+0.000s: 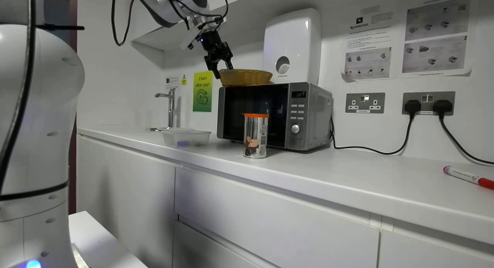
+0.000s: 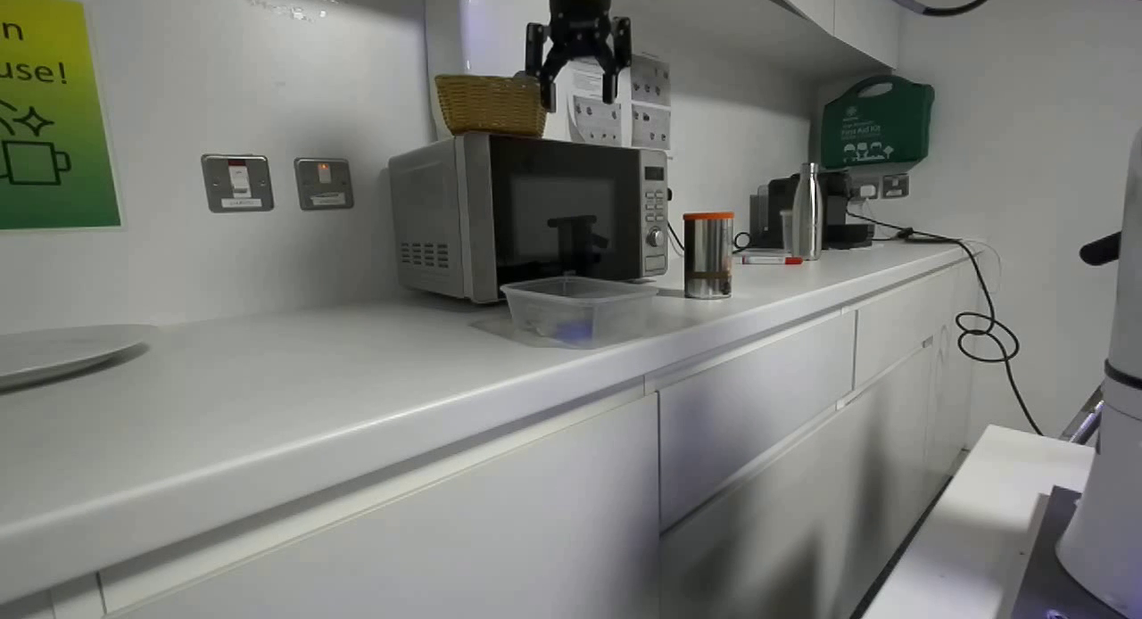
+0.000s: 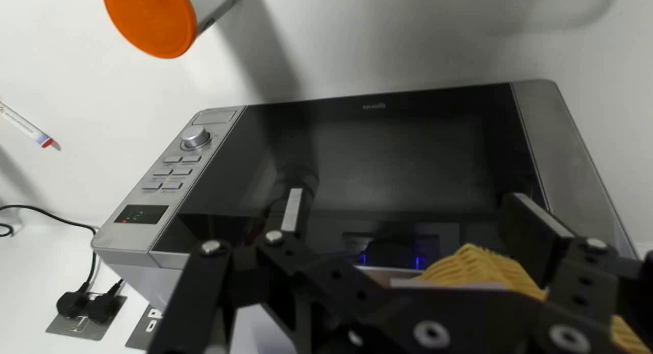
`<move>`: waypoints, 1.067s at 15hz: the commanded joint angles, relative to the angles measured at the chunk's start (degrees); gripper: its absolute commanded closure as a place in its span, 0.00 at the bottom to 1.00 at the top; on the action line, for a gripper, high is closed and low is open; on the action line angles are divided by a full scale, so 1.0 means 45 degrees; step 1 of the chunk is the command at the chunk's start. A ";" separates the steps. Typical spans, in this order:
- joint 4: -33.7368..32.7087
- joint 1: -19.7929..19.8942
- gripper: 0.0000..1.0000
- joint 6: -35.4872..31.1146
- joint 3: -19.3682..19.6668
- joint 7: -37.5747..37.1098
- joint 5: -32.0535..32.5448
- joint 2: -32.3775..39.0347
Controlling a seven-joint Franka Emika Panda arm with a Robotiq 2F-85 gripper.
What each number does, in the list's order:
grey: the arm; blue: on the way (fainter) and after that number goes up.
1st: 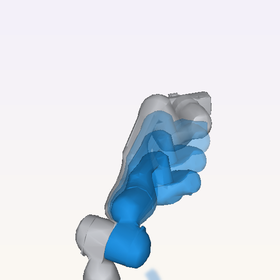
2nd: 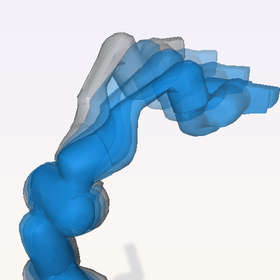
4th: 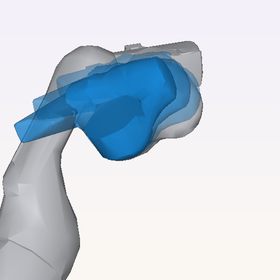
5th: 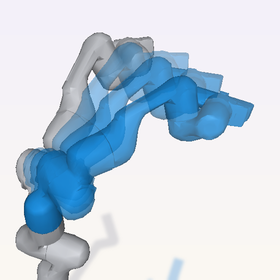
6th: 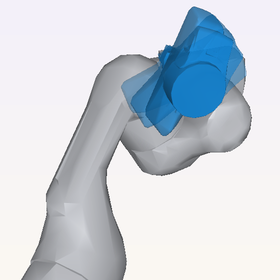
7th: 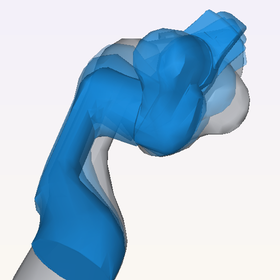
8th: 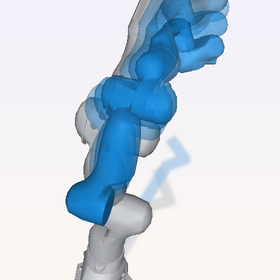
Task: Put the things on top of the microwave onto the counter in front of the microwave
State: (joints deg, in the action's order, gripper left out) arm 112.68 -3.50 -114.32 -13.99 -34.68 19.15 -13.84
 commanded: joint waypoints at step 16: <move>-0.6042 -0.0582 0.00 0.4585 0.0774 -0.1844 -0.0608 0.3511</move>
State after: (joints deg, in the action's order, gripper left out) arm 88.42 -4.98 -95.24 -11.92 -44.06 18.70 -0.14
